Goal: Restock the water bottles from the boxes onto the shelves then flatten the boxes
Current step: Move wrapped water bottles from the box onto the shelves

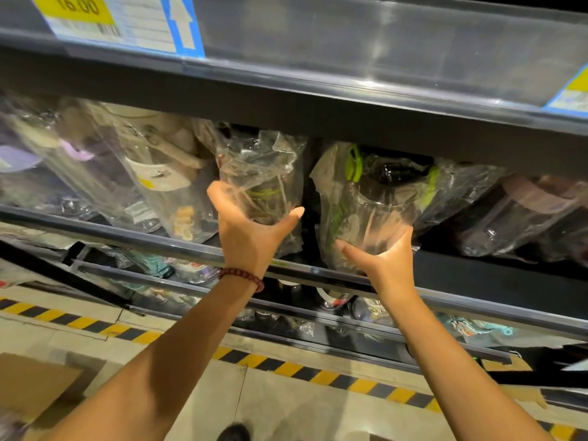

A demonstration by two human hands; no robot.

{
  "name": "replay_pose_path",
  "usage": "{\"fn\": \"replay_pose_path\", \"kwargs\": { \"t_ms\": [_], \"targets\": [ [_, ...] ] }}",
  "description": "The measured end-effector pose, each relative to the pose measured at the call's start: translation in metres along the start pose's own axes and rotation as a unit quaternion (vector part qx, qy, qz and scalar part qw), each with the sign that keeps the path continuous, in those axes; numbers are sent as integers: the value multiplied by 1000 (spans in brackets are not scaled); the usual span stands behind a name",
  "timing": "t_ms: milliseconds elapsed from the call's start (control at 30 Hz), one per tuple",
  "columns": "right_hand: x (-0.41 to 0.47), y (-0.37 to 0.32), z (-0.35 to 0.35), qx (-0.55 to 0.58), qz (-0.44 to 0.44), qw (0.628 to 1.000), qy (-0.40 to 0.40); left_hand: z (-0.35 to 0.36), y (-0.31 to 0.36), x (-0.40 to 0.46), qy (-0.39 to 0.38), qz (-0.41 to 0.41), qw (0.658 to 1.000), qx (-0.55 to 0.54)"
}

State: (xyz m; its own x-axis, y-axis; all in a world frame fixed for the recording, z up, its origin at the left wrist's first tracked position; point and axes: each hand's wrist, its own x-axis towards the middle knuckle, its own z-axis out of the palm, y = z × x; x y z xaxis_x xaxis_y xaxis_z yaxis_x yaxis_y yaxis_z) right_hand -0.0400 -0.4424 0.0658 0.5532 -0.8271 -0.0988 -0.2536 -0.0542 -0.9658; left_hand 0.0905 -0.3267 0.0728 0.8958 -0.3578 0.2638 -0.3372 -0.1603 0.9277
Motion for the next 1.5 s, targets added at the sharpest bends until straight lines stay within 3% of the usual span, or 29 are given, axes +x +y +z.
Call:
{"fn": "replay_pose_path", "kwargs": {
  "t_ms": [200, 367, 467, 600, 1000, 1200, 1500],
  "targets": [
    [-2, -1, -4, -41, 10, 999, 11, -17, -3, 7, -61, 16, 998, -28],
    [-5, -1, -3, -54, -3, 998, 32, -40, -15, 24, -153, -51, 984, -71],
    [-4, 1, 0, -54, -5, 998, 38, -44, -20, 28, -178, -47, 983, -9],
    [-5, 2, 7, -52, -13, 997, 50, -38, -19, 22, -139, -17, 989, 55],
    [-11, 2, 33, -18, -36, 997, 59, -23, -17, 12, -64, -34, 996, 50],
    [-15, 4, 35, 14, -46, 998, 43, -22, -18, 9, -86, -44, 995, 33],
    [-28, -19, 16, -7, 19, 999, -25, -42, -17, 17, -151, -95, 984, 30]
  ]
}}
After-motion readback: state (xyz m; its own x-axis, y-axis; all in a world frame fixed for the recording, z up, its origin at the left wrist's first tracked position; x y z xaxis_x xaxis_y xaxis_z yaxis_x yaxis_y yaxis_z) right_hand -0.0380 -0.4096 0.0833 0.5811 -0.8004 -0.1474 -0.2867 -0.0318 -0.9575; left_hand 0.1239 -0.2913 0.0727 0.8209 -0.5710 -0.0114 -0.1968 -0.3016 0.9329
